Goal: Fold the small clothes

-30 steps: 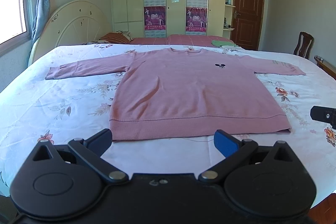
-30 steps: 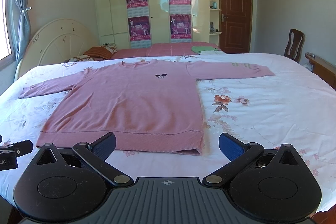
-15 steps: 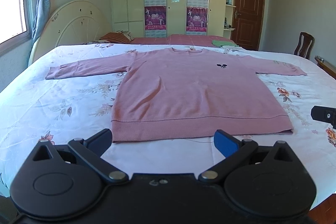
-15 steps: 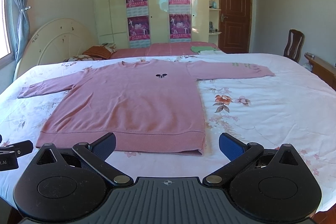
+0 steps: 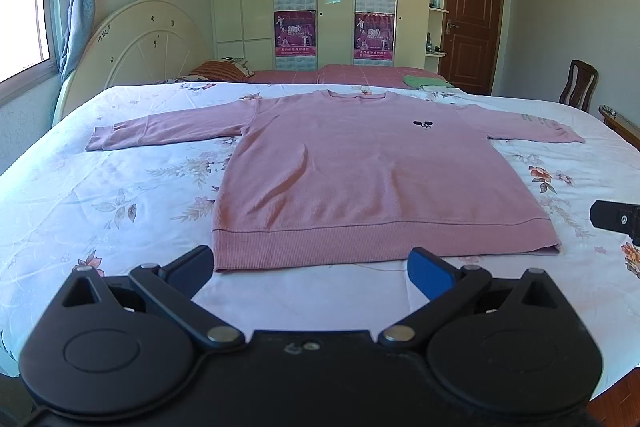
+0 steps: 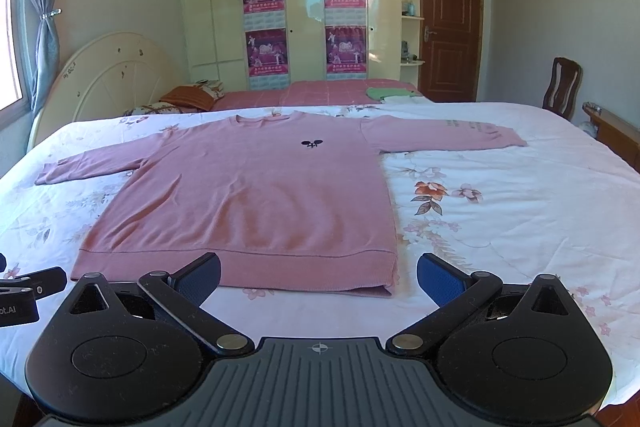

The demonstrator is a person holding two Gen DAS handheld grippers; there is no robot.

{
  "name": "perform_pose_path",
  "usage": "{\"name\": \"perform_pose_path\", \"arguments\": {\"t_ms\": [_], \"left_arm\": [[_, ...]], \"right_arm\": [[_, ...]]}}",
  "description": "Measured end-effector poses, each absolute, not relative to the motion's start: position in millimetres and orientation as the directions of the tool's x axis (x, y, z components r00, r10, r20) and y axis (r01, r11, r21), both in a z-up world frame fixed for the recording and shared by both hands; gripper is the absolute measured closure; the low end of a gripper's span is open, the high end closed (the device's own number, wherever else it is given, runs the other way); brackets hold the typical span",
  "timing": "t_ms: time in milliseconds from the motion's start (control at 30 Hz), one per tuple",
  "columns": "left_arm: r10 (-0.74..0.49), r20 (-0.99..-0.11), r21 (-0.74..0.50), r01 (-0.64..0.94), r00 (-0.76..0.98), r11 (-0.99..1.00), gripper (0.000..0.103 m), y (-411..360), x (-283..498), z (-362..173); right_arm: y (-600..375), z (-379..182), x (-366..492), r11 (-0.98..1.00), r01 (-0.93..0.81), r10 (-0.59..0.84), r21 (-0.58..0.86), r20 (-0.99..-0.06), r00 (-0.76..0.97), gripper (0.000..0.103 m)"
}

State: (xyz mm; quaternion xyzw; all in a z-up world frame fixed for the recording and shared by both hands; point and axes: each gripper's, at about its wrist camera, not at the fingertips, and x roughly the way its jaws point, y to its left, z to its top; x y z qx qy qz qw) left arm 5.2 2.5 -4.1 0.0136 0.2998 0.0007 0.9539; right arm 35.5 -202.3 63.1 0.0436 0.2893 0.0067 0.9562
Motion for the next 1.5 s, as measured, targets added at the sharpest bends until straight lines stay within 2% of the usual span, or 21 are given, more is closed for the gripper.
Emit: {"name": "perform_pose_path", "arguments": {"t_ms": [1100, 1433, 1500], "left_arm": [[0.022, -0.578, 0.043, 0.004, 0.816, 0.999, 0.000, 3, 6, -7], [-0.042, -0.585, -0.074, -0.001, 0.810, 0.997, 0.000, 2, 20, -8], [-0.094, -0.585, -0.084, 0.056, 0.806, 0.995, 0.000, -3, 27, -8]], "right_arm": [[-197, 61, 42, 0.996, -0.008, 0.054, 0.084, -0.561, 0.826, 0.000], [-213, 58, 46, 0.995, 0.015, 0.045, 0.099, -0.575, 0.817, 0.000], [-220, 58, 48, 0.995, 0.025, 0.038, 0.101, -0.576, 0.816, 0.000]]}}
